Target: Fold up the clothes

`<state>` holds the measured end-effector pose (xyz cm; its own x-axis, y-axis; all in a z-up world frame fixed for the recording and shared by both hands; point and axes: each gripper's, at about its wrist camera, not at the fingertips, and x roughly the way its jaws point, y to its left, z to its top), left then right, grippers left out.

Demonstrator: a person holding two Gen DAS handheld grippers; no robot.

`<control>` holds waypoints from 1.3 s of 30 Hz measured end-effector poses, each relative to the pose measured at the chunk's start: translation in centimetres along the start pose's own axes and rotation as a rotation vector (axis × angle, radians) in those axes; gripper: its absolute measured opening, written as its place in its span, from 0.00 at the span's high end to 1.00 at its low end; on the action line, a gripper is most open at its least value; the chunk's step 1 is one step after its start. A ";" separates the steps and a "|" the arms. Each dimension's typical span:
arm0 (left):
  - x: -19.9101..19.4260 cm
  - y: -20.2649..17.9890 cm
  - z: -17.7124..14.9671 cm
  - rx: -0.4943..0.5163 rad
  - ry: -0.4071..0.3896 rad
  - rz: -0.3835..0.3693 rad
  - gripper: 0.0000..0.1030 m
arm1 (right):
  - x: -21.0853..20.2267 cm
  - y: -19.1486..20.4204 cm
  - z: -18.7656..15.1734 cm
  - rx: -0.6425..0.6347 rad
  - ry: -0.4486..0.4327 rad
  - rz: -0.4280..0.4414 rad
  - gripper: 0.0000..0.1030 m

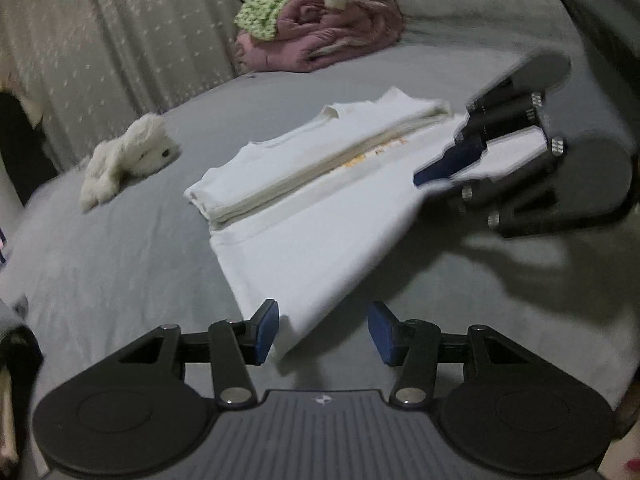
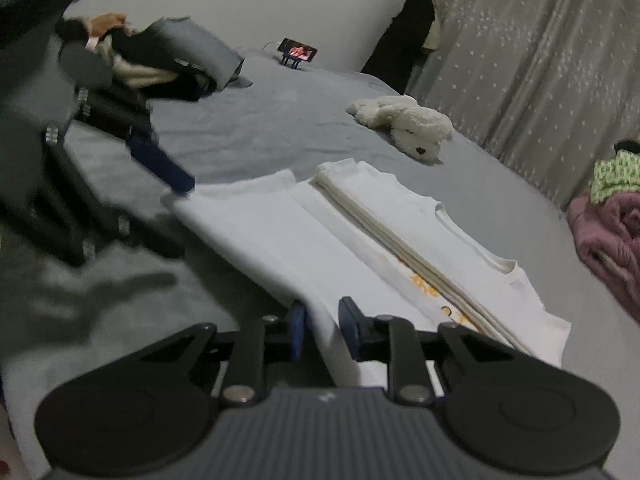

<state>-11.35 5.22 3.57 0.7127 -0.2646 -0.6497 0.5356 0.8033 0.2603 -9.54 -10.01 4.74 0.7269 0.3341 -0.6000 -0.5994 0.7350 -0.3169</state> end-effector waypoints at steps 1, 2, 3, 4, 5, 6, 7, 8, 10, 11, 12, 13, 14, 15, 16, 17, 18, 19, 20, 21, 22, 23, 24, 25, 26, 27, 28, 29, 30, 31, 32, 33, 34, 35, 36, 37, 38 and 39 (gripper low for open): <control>0.3 -0.3 0.0 0.022 0.008 0.015 0.52 | -0.1 -0.2 0.1 0.012 -0.002 0.006 0.81; 0.7 -0.7 0.0 0.044 0.015 0.029 0.52 | -0.3 -0.2 0.1 0.019 -0.003 0.009 0.81; 1.0 -1.0 -0.1 0.067 0.022 0.044 0.51 | -0.4 -0.3 0.1 0.026 -0.004 0.011 0.81; 1.2 -1.2 -0.2 0.096 0.020 0.060 0.51 | -0.5 -0.4 0.1 0.032 -0.004 0.014 0.81; 1.3 -1.5 -0.2 0.122 0.015 0.075 0.51 | -0.6 -0.4 0.1 0.037 -0.005 0.017 0.81; 1.4 -1.7 -0.2 0.139 0.013 0.087 0.51 | -0.6 -0.5 0.1 0.040 -0.007 0.016 0.81; 1.4 -1.8 -0.2 0.154 0.012 0.100 0.51 | -0.7 -0.6 0.1 0.043 -0.008 0.016 0.81; 1.4 -1.7 -0.2 0.161 0.013 0.109 0.51 | -0.7 -0.7 0.1 0.051 -0.010 0.019 0.81; 1.4 -1.6 -0.3 0.173 0.016 0.127 0.52 | -0.9 -1.0 0.2 0.066 -0.012 0.023 0.81; 1.7 -1.2 -0.2 0.160 0.026 0.137 0.57 | -0.8 -1.0 0.2 0.068 -0.012 0.024 0.81; 1.9 -0.8 -0.2 0.146 0.037 0.148 0.68 | -0.8 -1.1 0.2 0.069 -0.011 0.024 0.81; 2.1 -0.4 -0.2 0.133 0.047 0.159 0.74 | -0.7 -1.1 0.2 0.071 -0.010 0.024 0.81; 2.3 0.0 -0.2 0.120 0.058 0.169 0.79 | -0.6 -1.0 0.1 0.067 -0.007 0.024 0.81; 2.5 0.4 -0.2 0.106 0.067 0.178 0.80 | -0.6 -0.9 0.0 0.064 -0.003 0.026 0.80; 2.5 0.7 -0.2 0.090 0.064 0.173 0.80 | -0.4 -0.8 -0.1 0.057 0.002 0.026 0.80; 2.5 1.0 -0.2 0.074 0.061 0.167 0.81 | -0.4 -0.6 -0.3 0.047 0.007 0.022 0.78; 2.5 1.2 -0.2 0.058 0.058 0.162 0.82 | -0.3 -0.4 -0.4 0.034 0.010 0.018 0.76; 2.4 1.4 -0.2 0.050 0.058 0.159 0.82 | -0.3 -0.2 -0.6 0.018 0.011 0.014 0.76; 2.4 1.4 -0.3 0.051 0.056 0.161 0.82 | -0.3 0.0 -0.8 0.000 0.015 0.010 0.76; 2.4 1.4 -0.3 0.051 0.054 0.162 0.82 | -0.4 0.2 -1.1 -0.017 0.024 0.002 0.76; 2.4 1.4 -0.4 0.052 0.051 0.164 0.82 | -0.4 0.3 -1.4 -0.033 0.034 -0.006 0.76; 2.3 1.3 -0.4 0.054 0.050 0.166 0.83 | -0.4 0.5 -1.7 -0.050 0.043 -0.014 0.76; 2.3 1.3 -0.4 0.055 0.048 0.168 0.83 | -0.4 0.5 -2.2 -0.069 0.055 -0.026 0.76; 2.3 1.3 -0.4 0.054 0.047 0.169 0.83 | -0.5 0.5 -2.7 -0.086 0.069 -0.038 0.76; 2.4 1.4 -0.3 0.053 0.046 0.169 0.83 | -0.6 0.3 -3.1 -0.099 0.082 -0.051 0.76; 2.3 1.5 -0.2 0.047 0.045 0.168 0.84 | -0.8 -0.1 -3.6 -0.101 0.091 -0.060 0.76; 2.2 1.5 -0.2 0.042 0.044 0.167 0.84 | -1.0 -0.4 -4.1 -0.104 0.100 -0.069 0.76; 2.2 1.6 -0.1 0.037 0.043 0.166 0.84 | -1.3 -0.9 -4.5 -0.103 0.108 -0.080 0.76; 2.1 1.7 -0.1 0.032 0.042 0.164 0.84 | -1.7 -1.4 -5.0 -0.103 0.118 -0.091 0.76; 2.1 1.7 -0.1 0.031 0.041 0.164 0.84 | -2.0 -1.9 -5.5 -0.102 0.129 -0.102 0.76; 2.1 1.8 -0.1 0.030 0.041 0.164 0.84 | -2.4 -2.4 -6.0 -0.101 0.139 -0.112 0.76; 2.1 1.8 -0.1 0.030 0.043 0.165 0.84 | -2.8 -2.9 -6.5 -0.096 0.151 -0.124 0.76; 2.1 1.8 -0.1 0.030 0.044 0.166 0.84 | -3.2 -3.5 -7.1 -0.091 0.163 -0.136 0.76; 2.1 1.8 -0.1 0.029 0.045 0.167 0.85 | -3.6 -4.0 -7.6 -0.085 0.175 -0.147 0.76; 2.1 1.7 -0.1 0.027 0.046 0.167 0.85 | -4.0 -4.4 -8.1 -0.080 0.185 -0.159 0.76; 2.1 1.7 -0.1 0.025 0.047 0.168 0.85 | -4.4 -4.9 -8.6 -0.074 0.194 -0.170 0.76; 2.1 1.7 0.0 0.022 0.049 0.168 0.85 | -4.8 -5.3 -9.1 -0.068 0.204 -0.181 0.76; 2.1 1.7 0.0 0.018 0.050 0.169 0.85 | -5.0 -5.7 -9.5 -0.064 0.209 -0.187 0.76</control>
<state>-8.95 6.01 2.66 0.7700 -0.0999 -0.6301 0.4189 0.8242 0.3812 -12.93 -21.40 2.56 0.7462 0.0624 -0.6628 -0.4860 0.7315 -0.4783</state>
